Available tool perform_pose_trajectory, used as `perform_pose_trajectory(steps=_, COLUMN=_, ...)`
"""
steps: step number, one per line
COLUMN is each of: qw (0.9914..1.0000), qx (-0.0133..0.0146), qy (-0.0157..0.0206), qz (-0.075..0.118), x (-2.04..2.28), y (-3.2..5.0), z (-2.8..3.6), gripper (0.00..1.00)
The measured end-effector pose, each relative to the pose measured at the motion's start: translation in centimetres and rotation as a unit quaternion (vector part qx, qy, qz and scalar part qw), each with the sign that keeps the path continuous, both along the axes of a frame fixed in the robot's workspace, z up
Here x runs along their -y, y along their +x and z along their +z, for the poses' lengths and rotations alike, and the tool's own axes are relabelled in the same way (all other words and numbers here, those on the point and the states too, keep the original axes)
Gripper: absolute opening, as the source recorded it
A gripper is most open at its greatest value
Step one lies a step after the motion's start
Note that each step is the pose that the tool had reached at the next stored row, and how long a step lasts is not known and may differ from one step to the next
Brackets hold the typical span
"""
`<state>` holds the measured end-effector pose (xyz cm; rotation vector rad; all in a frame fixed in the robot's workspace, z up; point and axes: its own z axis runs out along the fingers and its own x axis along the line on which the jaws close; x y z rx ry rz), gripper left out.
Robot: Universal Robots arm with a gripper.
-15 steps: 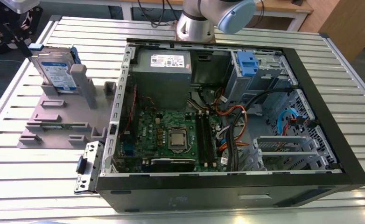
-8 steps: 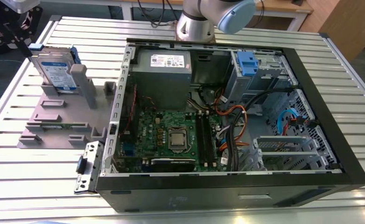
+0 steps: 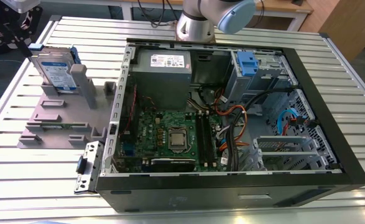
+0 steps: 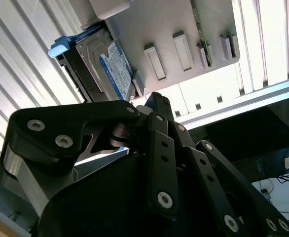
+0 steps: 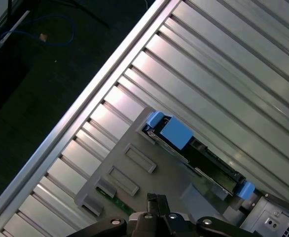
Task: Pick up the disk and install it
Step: 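Pick up the disk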
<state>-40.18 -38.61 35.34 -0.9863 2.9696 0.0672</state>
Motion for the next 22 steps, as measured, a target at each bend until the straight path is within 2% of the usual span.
perform_pose_trajectory(steps=22, qw=0.9999, qx=0.0, qy=0.0, qz=0.014, x=0.0, y=0.0, z=0.0, gripper=0.11)
